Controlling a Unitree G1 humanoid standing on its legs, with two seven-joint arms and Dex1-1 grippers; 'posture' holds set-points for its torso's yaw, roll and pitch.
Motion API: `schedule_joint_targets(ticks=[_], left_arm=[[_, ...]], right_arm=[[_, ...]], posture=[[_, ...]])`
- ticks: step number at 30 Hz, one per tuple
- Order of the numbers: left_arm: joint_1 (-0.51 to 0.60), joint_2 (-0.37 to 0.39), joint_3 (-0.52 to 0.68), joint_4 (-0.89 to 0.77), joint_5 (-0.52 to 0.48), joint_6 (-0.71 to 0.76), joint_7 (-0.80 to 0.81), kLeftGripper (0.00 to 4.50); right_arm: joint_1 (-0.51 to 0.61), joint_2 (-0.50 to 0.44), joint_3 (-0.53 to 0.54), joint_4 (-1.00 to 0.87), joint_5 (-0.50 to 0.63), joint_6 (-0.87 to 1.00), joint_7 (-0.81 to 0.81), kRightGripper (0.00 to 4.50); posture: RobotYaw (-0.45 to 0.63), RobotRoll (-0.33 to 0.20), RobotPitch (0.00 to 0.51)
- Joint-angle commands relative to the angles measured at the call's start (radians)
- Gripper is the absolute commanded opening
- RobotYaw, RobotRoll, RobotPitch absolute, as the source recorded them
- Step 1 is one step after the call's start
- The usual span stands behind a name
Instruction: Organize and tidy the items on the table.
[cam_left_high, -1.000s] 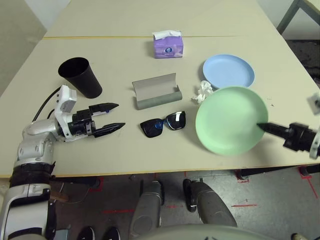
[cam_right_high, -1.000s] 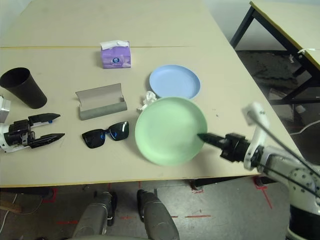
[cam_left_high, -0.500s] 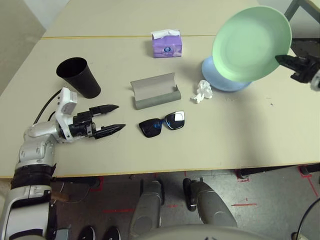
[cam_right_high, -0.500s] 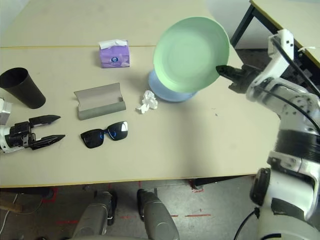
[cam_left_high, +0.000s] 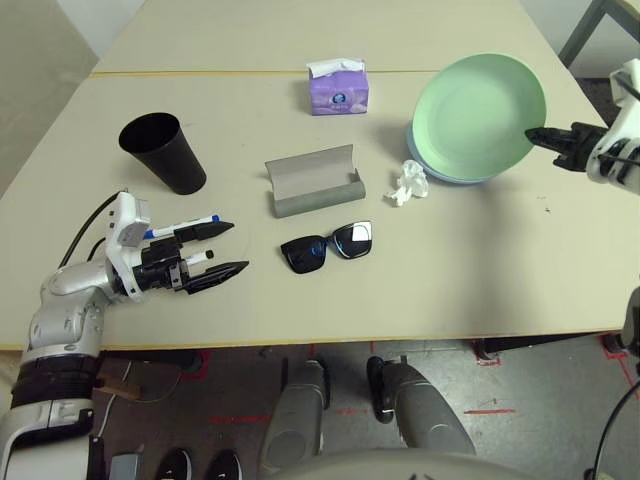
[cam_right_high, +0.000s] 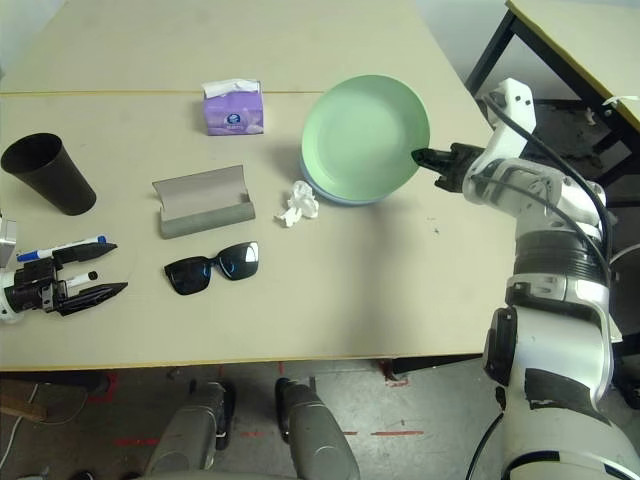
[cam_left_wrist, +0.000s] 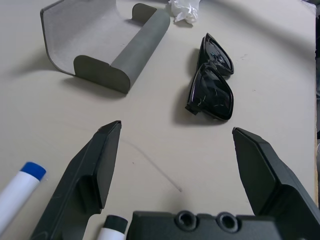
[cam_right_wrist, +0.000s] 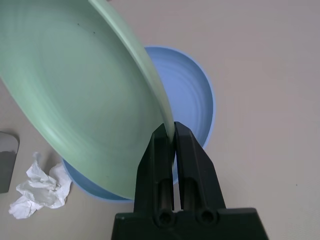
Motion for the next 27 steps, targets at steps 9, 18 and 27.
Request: schedule_joint_targets(ticks=[9,18,27], left_arm=[[0.028,0.016,0.021,-0.011,-0.006,-0.002,0.014,4.50],[0.044,0.023,0.024,-0.029,-0.009,0.001,0.011,4.50],[0.066,0.016,0.019,-0.050,-0.011,0.005,0.018,4.50]], right_arm=[[-0.065,-0.006,0.059,0.090,-0.085,-0.011,0.109,0.01],[-0.073,-0.010,0.068,0.113,-0.120,-0.008,0.141,0.01],[-0.085,-0.010,0.076,0.134,-0.155,-0.018,0.161,1.13]], posture=[[0.03,0.000,0.238],[0.03,0.000,0.252],[0.03,0.000,0.261]])
